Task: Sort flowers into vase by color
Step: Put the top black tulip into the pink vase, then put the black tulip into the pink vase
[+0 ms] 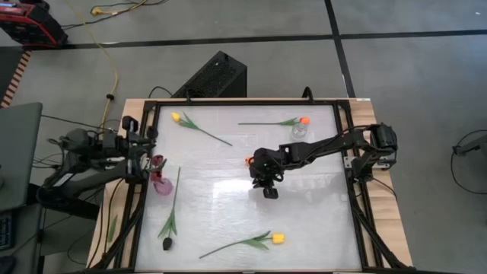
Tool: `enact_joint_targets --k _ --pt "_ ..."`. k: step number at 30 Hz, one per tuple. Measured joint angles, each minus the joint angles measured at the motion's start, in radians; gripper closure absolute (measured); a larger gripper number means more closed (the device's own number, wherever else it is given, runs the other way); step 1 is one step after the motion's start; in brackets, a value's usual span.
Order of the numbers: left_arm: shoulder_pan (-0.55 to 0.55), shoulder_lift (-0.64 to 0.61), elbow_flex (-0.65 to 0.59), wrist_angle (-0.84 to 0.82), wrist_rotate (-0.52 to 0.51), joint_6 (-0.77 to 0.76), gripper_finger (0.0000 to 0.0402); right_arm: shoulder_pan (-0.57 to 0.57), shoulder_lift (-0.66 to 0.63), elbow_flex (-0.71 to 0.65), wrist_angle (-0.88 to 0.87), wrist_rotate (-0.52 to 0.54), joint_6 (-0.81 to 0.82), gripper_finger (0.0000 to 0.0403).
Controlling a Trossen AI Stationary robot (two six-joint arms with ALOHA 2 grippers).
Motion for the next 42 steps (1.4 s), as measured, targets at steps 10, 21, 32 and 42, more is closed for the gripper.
enact_joint_targets --k 10,21,32,42 --pt "0.000 0.000 0.143 -0.295 -0.064 -0.056 0.0295 -0.001 0.000 0.000 0.003 0.000 0.001 0.0302" --pt "0.000 0.000 0.153 -0.364 -0.082 -0.122 0.0292 -0.001 0.000 0.000 0.021 0.000 0.012 0.0302" --pt "0.000 0.000 0.152 -0.486 -0.248 -0.229 0.0292 -0.001 0.000 0.000 0.024 0.000 0.011 0.0302" --pt "0.000 0.007 0.052 -0.565 -0.309 -0.340 0.0292 -0.001 0.000 0.000 0.024 0.000 0.008 0.0302"
